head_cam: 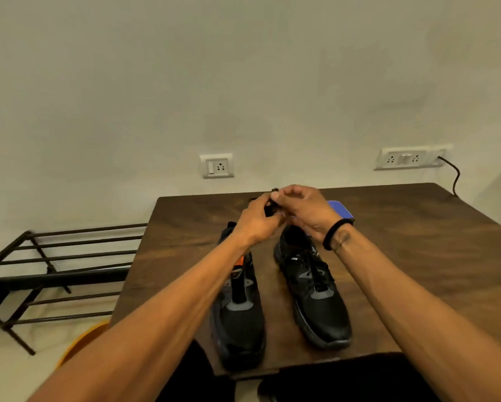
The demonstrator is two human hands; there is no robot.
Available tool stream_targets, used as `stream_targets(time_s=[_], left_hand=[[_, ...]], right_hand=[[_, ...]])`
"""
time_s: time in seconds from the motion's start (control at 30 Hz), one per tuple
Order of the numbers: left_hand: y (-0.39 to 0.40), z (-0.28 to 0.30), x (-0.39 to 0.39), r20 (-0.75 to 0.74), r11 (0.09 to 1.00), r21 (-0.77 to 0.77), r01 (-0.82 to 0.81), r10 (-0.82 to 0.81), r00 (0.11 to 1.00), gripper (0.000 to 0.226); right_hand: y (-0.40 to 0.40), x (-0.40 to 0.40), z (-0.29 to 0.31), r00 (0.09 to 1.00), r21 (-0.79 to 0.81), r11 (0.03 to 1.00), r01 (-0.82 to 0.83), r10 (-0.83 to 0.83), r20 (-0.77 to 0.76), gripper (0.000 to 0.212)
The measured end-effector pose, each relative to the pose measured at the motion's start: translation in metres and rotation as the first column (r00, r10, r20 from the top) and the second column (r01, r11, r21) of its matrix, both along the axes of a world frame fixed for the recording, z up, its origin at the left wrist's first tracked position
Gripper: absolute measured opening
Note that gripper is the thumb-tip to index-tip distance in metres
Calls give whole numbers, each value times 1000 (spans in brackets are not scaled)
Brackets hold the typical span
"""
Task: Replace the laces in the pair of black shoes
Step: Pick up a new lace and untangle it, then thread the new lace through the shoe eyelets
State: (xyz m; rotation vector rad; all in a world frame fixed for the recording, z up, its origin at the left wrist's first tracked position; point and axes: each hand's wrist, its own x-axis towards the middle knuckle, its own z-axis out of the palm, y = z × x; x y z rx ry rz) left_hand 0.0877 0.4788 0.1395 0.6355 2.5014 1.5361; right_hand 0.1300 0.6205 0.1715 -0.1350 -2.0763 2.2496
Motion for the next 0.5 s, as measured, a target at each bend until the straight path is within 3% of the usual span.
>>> stream_targets(time_s=[0.1,0.17,0.2,0.23,0.3,0.37,0.43,0.5], left_hand=[[-36,-15,26,152,997,8,-70,68,986,18],[-57,-28,39,250,989,-112,-98,124,960,23],[-63,-30,40,216,973,-212,-92,139,967,24],[-67,-30,40,164,952,-294,-88,140,977,24],[-72,-25,40,72,924,-373,-86,122,990,23],[-73,-26,35,54,899,-435,-53,85,995,22],[-72,-32,33,74,856,-517,2,43,996,20],[-71,-40,30,80,813,-581,24,27,996,20]], right_hand=[[-34,30,-21,992,89,995,33,-43,121,21],[-46,42,-44,965,219,976,-15,-43,258,31],[-46,45,-57,959,352,934,-62,-42,281,31],[-42,49,-68,965,555,822,-124,-31,262,27],[-34,57,-85,977,903,376,-210,35,212,24],[-30,64,-95,959,968,-37,-248,129,251,39],[-30,65,-98,943,927,-290,-237,160,291,45],[-28,60,-103,940,884,-395,-251,119,320,49]])
